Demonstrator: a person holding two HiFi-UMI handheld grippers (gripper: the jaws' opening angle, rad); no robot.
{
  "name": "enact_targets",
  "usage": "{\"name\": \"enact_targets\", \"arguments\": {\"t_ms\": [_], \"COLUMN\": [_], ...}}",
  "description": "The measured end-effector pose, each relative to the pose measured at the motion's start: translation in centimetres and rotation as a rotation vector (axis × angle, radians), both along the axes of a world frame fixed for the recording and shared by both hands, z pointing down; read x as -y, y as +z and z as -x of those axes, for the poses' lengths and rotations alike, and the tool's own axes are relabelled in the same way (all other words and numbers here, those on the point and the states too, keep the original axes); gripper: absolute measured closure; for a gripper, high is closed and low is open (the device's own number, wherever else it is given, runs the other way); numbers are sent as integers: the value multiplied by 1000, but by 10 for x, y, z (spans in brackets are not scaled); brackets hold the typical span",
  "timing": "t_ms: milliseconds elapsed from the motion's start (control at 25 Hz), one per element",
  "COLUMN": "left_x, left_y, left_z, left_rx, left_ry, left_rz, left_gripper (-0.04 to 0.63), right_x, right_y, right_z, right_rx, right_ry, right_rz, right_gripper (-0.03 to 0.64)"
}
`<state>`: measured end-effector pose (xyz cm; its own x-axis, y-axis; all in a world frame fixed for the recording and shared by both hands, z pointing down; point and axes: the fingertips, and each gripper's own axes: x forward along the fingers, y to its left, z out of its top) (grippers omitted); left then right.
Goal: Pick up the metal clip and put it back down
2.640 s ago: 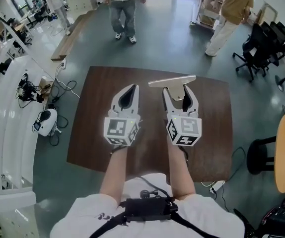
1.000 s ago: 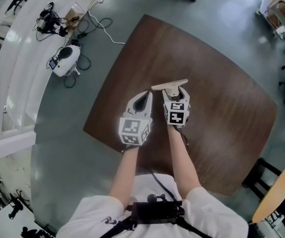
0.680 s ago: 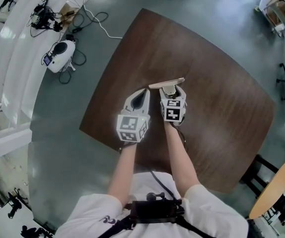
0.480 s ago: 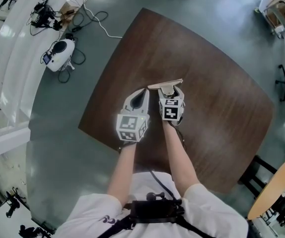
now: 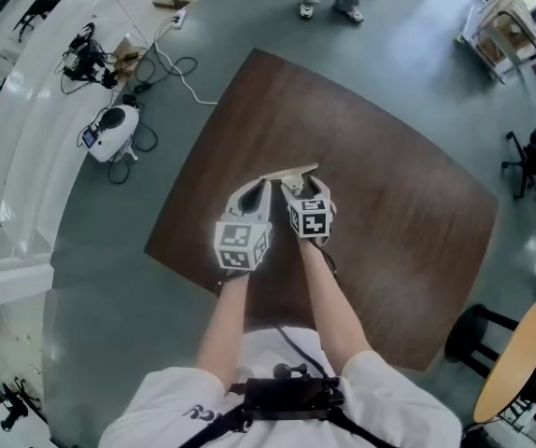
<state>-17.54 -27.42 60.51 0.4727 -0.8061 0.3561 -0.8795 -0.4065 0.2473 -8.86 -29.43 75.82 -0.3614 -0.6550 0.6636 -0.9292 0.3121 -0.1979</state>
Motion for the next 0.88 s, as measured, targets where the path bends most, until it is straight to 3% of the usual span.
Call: {"name": "enact_targets", "arguments": {"t_ms": [200, 440, 520, 640, 880], "left_x": [-24, -30, -37, -57, -89], "left_y": [-46, -119, -143, -176, -221], "left_z": [-18, -90, -123, -157, -187], "left_rx": [15, -8, -16, -24, -48], "left_ry": [36, 133, 173, 222, 286], "left_rz": [-70, -216, -261, -314, -401], "left_gripper": [586, 586, 585, 585, 586], "right_x": [-42, -69, -80, -102, -139], "right_y": [-69, -187, -228, -285, -373], "right_z": [-36, -121, -156, -191, -208], "right_rx": [28, 90, 84, 72, 63], "right_ry": [95, 189, 222, 256, 267], "right_rz": [-112, -357, -439, -542, -744], "right_gripper": [316, 318, 384, 417, 542]}}
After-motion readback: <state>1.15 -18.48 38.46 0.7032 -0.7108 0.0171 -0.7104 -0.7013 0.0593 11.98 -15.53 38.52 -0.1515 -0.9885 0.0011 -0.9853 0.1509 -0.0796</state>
